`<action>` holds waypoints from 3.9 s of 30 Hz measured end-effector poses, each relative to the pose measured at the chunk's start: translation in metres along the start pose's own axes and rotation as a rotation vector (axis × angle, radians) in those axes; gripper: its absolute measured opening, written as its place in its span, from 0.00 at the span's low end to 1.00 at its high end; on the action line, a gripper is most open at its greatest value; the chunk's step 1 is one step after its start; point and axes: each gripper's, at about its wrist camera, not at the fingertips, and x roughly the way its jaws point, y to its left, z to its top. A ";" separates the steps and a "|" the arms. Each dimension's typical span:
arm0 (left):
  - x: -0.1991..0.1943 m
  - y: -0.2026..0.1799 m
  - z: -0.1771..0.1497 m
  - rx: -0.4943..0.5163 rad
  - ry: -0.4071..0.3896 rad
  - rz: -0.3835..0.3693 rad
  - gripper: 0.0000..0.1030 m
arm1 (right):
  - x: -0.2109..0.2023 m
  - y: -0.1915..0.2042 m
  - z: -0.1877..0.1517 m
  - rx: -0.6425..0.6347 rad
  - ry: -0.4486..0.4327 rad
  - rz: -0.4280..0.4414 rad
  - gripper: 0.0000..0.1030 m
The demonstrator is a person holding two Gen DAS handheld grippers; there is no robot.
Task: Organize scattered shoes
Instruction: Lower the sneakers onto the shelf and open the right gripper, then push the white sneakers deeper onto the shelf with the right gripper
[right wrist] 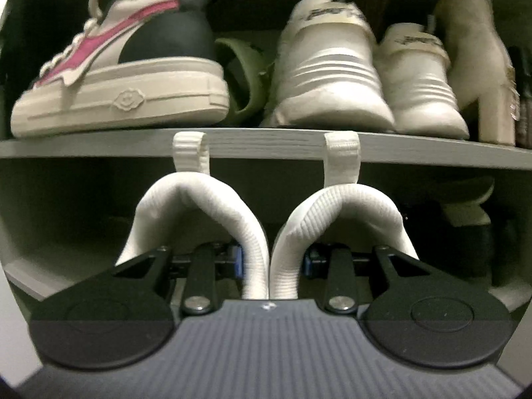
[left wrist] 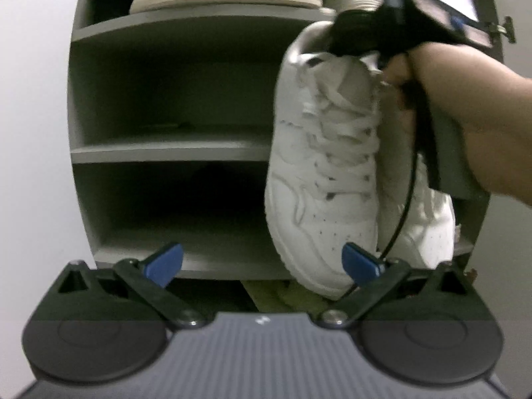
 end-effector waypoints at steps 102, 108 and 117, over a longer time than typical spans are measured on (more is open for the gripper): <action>0.082 -0.030 0.063 0.041 0.085 -0.286 0.99 | -0.111 -0.138 -0.085 0.641 0.030 0.392 0.78; 0.074 -0.032 0.042 0.023 0.110 -0.365 1.00 | -0.134 -0.130 -0.084 0.500 0.026 0.243 0.78; 0.030 -0.028 0.026 0.061 0.044 -0.436 1.00 | -0.133 -0.146 -0.116 0.346 0.154 -0.078 0.78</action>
